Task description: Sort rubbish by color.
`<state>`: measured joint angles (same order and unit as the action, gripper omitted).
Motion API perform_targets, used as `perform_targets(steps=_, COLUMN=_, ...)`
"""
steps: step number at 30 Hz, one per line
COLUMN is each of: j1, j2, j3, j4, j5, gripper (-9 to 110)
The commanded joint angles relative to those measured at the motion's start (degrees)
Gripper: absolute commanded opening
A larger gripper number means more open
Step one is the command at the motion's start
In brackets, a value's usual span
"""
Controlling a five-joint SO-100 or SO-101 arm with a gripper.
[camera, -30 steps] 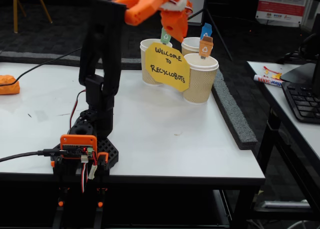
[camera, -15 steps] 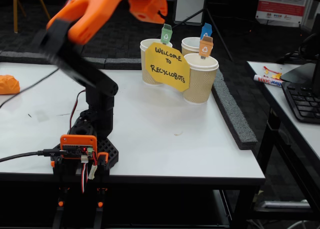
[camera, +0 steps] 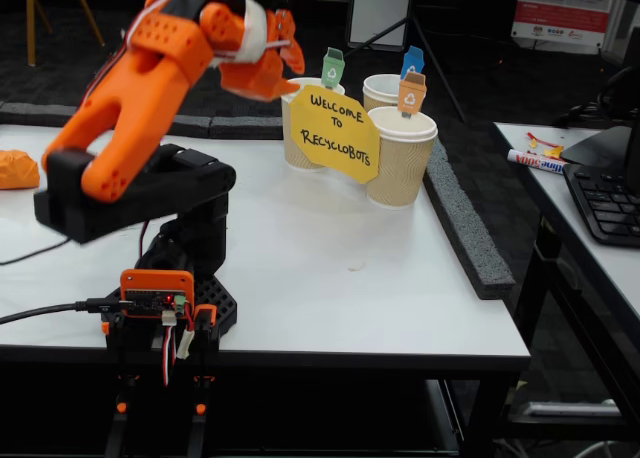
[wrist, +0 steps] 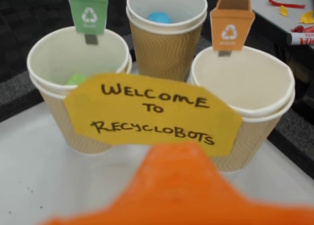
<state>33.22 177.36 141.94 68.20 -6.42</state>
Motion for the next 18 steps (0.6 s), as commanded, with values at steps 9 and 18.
perform_targets(steps=9, j1=-3.69, j2=5.8, j3=-0.88, j4=0.97, j5=-1.05, gripper=0)
perform_targets(steps=18, j1=-13.1, j2=5.8, j3=-0.97, j4=1.05, j5=-1.05, gripper=0)
